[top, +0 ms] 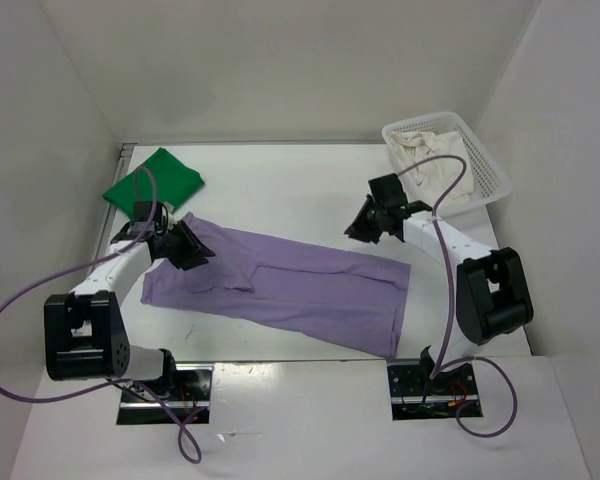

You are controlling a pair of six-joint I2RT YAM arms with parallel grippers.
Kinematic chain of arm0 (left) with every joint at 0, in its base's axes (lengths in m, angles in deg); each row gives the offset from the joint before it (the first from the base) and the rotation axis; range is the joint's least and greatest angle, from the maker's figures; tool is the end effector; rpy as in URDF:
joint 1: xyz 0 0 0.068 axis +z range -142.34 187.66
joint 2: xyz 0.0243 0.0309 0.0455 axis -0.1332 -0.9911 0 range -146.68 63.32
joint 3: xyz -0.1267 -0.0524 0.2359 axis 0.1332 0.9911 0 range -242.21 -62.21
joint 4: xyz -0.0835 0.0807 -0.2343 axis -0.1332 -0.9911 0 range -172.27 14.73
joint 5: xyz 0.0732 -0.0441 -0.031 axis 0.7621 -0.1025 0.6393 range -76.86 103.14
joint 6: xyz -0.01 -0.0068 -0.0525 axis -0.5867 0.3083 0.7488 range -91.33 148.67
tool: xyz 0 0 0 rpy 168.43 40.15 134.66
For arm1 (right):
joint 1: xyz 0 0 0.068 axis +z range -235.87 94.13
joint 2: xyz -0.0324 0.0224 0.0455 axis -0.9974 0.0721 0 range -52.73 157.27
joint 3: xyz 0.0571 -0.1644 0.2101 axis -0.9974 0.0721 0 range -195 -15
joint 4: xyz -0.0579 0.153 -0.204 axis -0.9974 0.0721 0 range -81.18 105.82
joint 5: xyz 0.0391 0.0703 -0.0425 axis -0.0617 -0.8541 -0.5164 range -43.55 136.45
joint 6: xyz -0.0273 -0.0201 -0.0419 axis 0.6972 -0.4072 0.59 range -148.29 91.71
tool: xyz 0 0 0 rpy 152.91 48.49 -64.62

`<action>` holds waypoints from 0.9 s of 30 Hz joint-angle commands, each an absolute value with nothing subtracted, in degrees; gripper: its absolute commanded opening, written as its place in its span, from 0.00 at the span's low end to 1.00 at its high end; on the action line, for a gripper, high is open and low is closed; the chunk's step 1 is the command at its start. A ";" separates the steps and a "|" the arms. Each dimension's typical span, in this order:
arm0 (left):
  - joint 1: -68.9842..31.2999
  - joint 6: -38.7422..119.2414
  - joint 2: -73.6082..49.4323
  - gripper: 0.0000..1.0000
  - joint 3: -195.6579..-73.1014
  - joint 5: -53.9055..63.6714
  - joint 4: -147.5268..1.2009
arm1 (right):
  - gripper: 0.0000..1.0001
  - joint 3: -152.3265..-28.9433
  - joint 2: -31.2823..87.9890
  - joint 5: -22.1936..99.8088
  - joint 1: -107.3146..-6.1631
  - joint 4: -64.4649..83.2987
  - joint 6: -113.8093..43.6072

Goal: Fold and stack the t-shirts
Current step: Fold the other side of the tshirt into a rectangle

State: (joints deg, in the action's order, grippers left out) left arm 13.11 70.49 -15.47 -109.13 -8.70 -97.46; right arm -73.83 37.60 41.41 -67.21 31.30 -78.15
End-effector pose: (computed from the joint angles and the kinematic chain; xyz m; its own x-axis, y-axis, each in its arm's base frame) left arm 0.2712 0.0126 0.2075 -0.6868 -0.6873 -0.2366 -0.4411 0.6528 -0.6159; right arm 0.3081 0.1073 0.2121 -0.7750 0.5422 -0.3248 0.3489 0.7955 0.4955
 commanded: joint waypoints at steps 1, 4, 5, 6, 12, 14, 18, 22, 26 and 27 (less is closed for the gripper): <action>12.23 70.59 -17.53 0.38 -104.58 -12.16 -97.24 | 0.16 -82.22 37.96 36.71 -63.29 30.45 -75.14; 12.23 72.60 -17.46 0.35 -101.86 -12.17 -96.71 | 0.00 -89.08 44.02 33.36 -58.90 27.47 -72.15; 12.23 73.40 -16.84 0.34 -99.85 -12.17 -95.84 | 0.00 -93.01 47.61 31.00 -57.93 26.67 -71.19; 12.23 74.10 -16.32 0.34 -99.04 -11.47 -95.22 | 0.00 -95.31 49.64 30.28 -57.05 26.66 -69.35; 12.84 75.96 -16.40 0.30 -97.89 -9.27 -94.07 | 0.02 -115.79 68.17 24.49 -52.38 29.55 -63.89; 13.71 75.16 -16.40 0.29 -97.29 -9.27 -95.39 | 0.09 -122.71 72.58 23.16 -51.59 30.79 -62.74; 14.34 74.46 -13.24 0.27 -97.28 -11.11 -98.29 | 0.34 -136.44 83.75 21.84 -49.23 38.59 -59.41; 14.34 73.24 -9.19 0.25 -101.05 -12.25 -101.36 | 0.48 -151.03 96.12 23.16 -47.81 45.37 -57.73; 14.34 71.47 -8.58 0.23 -104.74 -13.74 -102.42 | 0.57 -172.34 106.84 23.16 -47.81 53.10 -57.73; 14.34 71.47 -8.58 0.23 -104.75 -14.27 -102.42 | 0.58 -176.24 109.06 23.16 -47.81 54.51 -57.73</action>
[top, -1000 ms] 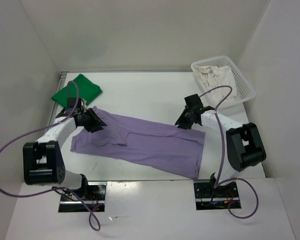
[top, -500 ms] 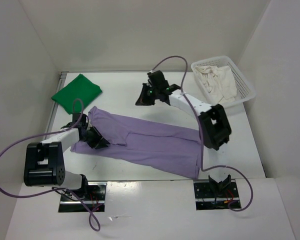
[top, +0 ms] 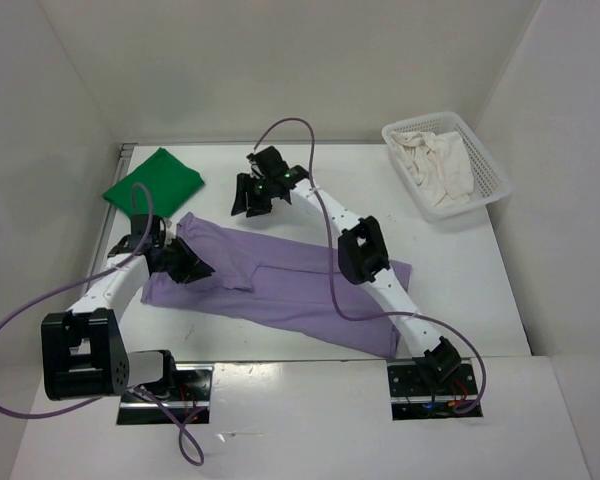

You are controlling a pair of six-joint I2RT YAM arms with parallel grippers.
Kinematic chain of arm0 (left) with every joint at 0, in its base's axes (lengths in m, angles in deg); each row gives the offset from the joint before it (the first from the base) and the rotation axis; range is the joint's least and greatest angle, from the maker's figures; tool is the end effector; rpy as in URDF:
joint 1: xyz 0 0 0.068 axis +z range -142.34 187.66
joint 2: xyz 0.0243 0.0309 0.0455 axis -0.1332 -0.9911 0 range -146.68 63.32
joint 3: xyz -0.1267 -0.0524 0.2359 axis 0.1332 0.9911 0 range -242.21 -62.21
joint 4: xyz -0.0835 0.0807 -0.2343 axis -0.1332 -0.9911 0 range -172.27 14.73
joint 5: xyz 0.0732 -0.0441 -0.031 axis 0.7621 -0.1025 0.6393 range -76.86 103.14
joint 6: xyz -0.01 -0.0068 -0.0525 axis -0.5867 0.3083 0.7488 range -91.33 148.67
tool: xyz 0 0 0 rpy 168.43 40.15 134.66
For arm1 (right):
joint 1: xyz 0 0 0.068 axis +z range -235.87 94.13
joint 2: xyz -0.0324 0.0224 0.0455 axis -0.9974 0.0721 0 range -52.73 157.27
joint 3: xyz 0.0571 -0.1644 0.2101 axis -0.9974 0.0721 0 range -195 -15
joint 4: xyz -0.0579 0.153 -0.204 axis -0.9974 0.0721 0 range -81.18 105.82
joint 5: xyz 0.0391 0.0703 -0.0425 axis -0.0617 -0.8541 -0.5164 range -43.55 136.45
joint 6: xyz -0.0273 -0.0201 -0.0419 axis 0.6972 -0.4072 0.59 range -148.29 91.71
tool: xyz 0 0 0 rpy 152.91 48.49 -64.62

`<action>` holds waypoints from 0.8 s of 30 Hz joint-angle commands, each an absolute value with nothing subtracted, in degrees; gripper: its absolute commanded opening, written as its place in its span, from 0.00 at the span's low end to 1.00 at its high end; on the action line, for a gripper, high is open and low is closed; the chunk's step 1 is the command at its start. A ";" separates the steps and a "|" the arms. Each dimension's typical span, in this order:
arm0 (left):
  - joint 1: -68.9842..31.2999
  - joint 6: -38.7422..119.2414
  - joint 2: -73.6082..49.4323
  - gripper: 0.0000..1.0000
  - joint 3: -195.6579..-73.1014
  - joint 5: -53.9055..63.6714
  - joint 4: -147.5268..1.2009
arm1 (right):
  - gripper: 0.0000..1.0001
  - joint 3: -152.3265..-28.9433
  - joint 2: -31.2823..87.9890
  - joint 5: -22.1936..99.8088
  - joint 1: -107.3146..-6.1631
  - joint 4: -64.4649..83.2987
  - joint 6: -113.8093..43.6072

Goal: Fold and stack the t-shirts
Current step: Rotate the tshirt 90 degrees

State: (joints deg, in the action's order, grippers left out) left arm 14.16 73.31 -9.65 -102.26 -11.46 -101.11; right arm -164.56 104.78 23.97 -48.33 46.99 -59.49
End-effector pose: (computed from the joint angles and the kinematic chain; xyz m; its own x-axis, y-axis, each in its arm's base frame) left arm 0.2362 0.0120 0.1923 -0.6829 -0.7208 -0.1189 -0.5175 0.5922 -0.6177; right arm 0.4588 0.3696 0.1630 -0.8894 -0.0796 -0.4501 -0.3652 0.7161 0.5949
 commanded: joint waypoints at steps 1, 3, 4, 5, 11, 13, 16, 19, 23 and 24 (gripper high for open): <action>14.34 71.47 -8.58 0.23 -104.75 -15.32 -101.55 | 0.61 -179.76 111.08 22.64 -47.81 55.83 -57.73; 14.34 70.95 -7.88 0.23 -104.75 -15.33 -101.02 | 0.62 -184.10 114.52 20.97 -47.81 56.72 -59.04; 14.34 70.95 -6.83 0.23 -104.75 -15.33 -100.41 | 0.62 -184.10 114.53 20.35 -47.29 56.72 -59.05; 14.34 70.25 -6.82 0.23 -105.36 -15.33 -100.40 | 0.62 -183.49 115.14 20.35 -47.28 56.03 -59.05; 14.34 69.01 -6.12 0.23 -108.88 -15.33 -99.88 | 0.62 -181.38 117.17 15.52 -44.13 55.49 -58.52; 14.34 69.01 -7.16 0.23 -109.85 -15.95 -99.88 | 0.56 -181.38 118.48 11.76 -43.50 54.96 -58.52; 14.34 69.01 -7.70 0.23 -111.52 -15.95 -99.88 | 0.43 -181.38 119.01 11.73 -42.45 54.96 -58.52; 14.34 69.01 -7.70 0.23 -112.04 -15.95 -99.35 | 0.27 -182.33 119.53 11.03 -42.45 54.96 -59.31; 14.34 69.01 -7.70 0.23 -111.52 -15.95 -99.35 | 0.07 -187.60 120.15 13.57 -43.32 54.96 -62.20; 14.34 69.01 -7.70 0.23 -111.52 -15.95 -99.35 | 0.05 -188.57 120.76 14.19 -43.94 54.96 -63.78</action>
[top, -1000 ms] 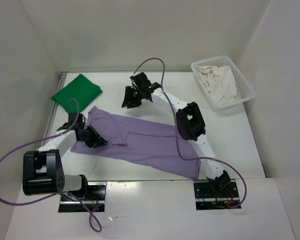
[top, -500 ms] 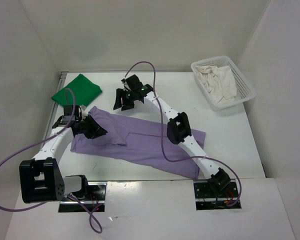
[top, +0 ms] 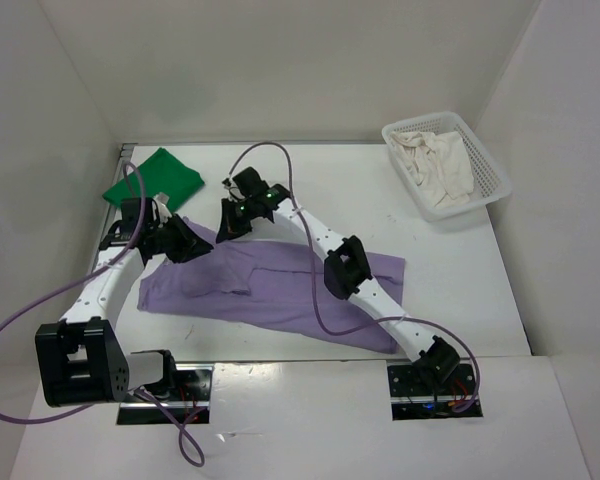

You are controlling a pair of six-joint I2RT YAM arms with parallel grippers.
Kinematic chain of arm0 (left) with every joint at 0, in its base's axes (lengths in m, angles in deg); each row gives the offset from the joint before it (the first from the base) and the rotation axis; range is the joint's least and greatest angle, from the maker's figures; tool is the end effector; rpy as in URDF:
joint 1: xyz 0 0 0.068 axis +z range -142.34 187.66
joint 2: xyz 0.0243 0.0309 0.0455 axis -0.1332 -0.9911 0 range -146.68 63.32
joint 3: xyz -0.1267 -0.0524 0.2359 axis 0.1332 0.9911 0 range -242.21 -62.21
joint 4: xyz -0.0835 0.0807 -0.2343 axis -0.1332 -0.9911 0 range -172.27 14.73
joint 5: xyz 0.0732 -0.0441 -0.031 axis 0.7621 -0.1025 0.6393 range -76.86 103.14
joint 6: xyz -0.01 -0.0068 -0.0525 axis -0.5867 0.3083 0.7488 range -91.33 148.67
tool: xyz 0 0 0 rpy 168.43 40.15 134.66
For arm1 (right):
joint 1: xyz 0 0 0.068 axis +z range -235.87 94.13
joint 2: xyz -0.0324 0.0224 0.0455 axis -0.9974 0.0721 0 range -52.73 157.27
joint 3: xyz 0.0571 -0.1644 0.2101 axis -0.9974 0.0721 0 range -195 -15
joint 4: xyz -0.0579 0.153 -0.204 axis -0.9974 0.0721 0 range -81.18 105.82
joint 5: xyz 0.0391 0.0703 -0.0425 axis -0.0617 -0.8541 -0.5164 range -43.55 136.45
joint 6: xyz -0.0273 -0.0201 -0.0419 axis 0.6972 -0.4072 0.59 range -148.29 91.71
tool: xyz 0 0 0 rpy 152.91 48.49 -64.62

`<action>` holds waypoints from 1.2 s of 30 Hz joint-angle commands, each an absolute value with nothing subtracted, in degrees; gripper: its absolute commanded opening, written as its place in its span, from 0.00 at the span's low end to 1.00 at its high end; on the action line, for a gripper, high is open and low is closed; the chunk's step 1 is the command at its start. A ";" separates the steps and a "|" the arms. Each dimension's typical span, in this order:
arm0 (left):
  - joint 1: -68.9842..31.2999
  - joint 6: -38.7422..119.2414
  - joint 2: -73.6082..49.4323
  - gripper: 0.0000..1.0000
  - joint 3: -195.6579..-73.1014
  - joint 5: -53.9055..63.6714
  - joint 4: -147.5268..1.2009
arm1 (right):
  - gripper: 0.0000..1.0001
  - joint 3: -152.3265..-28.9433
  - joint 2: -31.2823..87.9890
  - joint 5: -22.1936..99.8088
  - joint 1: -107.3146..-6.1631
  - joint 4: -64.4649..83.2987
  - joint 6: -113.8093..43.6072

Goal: Fold and stack the t-shirts
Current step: Rotate the tshirt 90 degrees

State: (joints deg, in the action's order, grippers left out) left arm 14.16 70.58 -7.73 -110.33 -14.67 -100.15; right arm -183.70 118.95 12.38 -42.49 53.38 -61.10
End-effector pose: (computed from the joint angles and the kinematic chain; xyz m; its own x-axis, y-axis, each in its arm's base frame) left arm 0.2543 0.0123 0.2450 -0.6889 -0.6731 -0.2689 -0.3345 0.6244 -0.7059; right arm 0.4217 0.4258 0.1225 -0.9079 -0.2403 -0.3434 -0.4186 0.5623 0.7132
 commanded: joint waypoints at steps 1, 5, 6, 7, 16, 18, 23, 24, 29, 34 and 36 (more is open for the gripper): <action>14.34 69.01 -7.70 0.23 -111.52 -15.95 -99.35 | 0.03 -191.02 120.77 14.71 -44.64 54.96 -64.75; 13.73 68.40 -8.31 0.24 -111.52 -15.34 -99.35 | 0.00 -194.64 120.86 21.03 -52.35 60.65 -68.53; 13.03 68.40 -8.92 0.24 -111.52 -15.33 -99.35 | 0.00 -194.65 119.38 22.44 -53.77 61.29 -68.54; 13.02 68.40 -8.93 0.24 -111.52 -14.72 -99.35 | 0.00 -194.65 119.36 25.15 -55.18 62.16 -69.32; -1.53 72.60 -13.23 0.24 -110.99 -10.68 -97.15 | 0.26 -194.65 115.68 36.17 -66.60 66.73 -75.48; -5.94 74.01 -15.68 0.24 -109.85 -9.98 -95.84 | 0.27 -194.65 114.36 39.14 -67.14 67.35 -76.10; -20.78 80.68 -19.82 0.27 -108.44 -9.18 -92.06 | 0.40 -194.65 110.49 42.04 -68.29 68.76 -74.79; -22.47 81.57 -21.22 0.29 -108.44 -9.18 -90.66 | 0.42 -194.65 108.75 43.79 -68.29 69.63 -74.78; -31.62 86.58 -26.85 0.48 -110.37 -9.88 -85.39 | 0.55 -194.65 101.18 46.79 -68.81 72.62 -69.69; -38.21 93.86 -32.21 0.62 -110.37 -12.26 -77.48 | 0.59 -194.65 91.61 49.61 -68.81 77.55 -66.00; -39.80 94.41 -33.87 0.63 -111.51 -12.26 -76.50 | 0.59 -193.60 89.40 49.61 -68.81 78.69 -65.38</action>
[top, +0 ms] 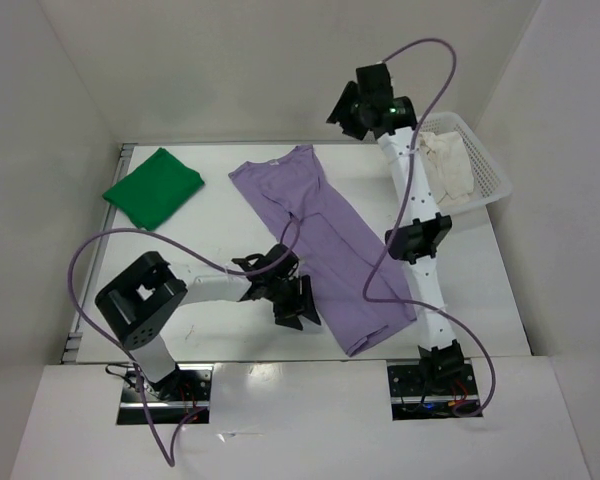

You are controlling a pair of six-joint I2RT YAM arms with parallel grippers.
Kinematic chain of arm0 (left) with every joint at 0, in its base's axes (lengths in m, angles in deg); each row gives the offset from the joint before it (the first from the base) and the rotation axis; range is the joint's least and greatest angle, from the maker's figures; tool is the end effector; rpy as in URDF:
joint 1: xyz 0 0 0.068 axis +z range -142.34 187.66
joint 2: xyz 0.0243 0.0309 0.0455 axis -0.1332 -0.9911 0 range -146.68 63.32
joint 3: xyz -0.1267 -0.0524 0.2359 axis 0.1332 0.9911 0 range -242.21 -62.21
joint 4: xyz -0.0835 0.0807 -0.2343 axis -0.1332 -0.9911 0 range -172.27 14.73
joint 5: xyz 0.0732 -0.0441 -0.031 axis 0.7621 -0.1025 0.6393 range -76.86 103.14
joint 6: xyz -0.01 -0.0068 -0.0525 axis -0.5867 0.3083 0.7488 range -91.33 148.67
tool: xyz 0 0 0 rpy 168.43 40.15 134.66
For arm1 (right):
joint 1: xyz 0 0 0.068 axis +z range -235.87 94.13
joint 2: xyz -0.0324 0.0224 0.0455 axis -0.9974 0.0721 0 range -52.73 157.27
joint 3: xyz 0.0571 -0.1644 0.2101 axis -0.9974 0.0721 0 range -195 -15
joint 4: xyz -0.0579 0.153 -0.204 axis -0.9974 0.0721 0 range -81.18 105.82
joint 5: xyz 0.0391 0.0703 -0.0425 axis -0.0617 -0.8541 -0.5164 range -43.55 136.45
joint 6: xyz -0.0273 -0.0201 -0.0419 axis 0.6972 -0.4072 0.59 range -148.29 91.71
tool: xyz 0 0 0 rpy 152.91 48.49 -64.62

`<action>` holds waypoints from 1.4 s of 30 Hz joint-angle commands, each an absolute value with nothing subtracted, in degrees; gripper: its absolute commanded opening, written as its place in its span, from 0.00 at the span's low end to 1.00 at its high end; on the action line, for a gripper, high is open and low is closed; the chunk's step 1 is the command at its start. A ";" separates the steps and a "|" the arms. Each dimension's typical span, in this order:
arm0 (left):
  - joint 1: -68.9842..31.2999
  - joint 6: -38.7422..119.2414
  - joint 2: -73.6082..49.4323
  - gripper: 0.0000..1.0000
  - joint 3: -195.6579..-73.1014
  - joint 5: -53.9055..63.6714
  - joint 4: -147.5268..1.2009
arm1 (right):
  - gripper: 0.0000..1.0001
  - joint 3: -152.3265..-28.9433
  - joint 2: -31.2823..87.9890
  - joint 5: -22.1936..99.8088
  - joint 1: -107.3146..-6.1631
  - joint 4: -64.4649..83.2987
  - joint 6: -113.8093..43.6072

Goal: Fold and stack the t-shirts
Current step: Rotate the tshirt 90 degrees

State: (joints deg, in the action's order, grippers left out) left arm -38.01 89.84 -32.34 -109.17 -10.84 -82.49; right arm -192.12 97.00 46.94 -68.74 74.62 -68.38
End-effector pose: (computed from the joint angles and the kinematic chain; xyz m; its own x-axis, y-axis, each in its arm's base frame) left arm 0.2080 -0.2336 0.1436 -0.9911 -0.1309 0.0247 -0.1151 0.7483 -0.6533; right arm 0.5008 0.1539 0.3445 -0.6397 0.4768 -0.6029 0.1620 0.8504 0.5006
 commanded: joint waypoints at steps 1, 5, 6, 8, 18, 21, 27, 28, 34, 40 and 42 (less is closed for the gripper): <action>-41.46 94.41 -34.67 0.63 -112.39 -12.26 -76.50 | 0.59 -192.03 88.26 48.92 -68.81 79.22 -65.38; -44.98 98.18 -39.50 0.65 -114.59 -12.26 -73.78 | 0.59 -185.35 80.89 48.39 -68.11 79.22 -64.85; -45.51 99.06 -41.34 0.65 -115.29 -12.26 -72.47 | 0.59 -183.51 79.39 48.38 -67.50 78.18 -64.24; -46.57 100.99 -43.02 0.63 -116.61 -12.26 -71.75 | 0.59 -175.09 75.35 48.38 -66.97 74.33 -64.23; -48.33 103.99 -44.62 0.27 -117.76 -8.92 -71.12 | 0.59 -123.12 41.85 41.35 -66.01 48.72 -66.26; -48.33 101.71 -41.81 0.08 -117.15 -8.21 -73.60 | 0.59 -114.60 37.20 42.85 -66.00 45.83 -66.26; -42.02 97.06 -29.25 0.00 -104.35 -9.62 -80.35 | 0.59 -98.34 32.62 41.70 -66.00 42.31 -66.78; -40.52 95.74 -26.71 0.00 -102.74 -10.49 -81.76 | 0.59 -94.58 32.09 41.70 -66.00 42.31 -66.78; -26.02 85.37 -6.93 0.38 -96.58 -14.27 -100.74 | 0.59 -86.20 30.07 39.15 -65.30 39.06 -67.31; -18.55 81.14 -2.86 0.88 -101.49 -11.47 -105.86 | 0.59 -83.65 30.07 39.15 -63.81 38.53 -67.31; -16.52 80.53 -6.19 0.87 -104.30 -9.55 -102.88 | 0.53 -82.51 30.07 39.15 -63.81 37.75 -67.31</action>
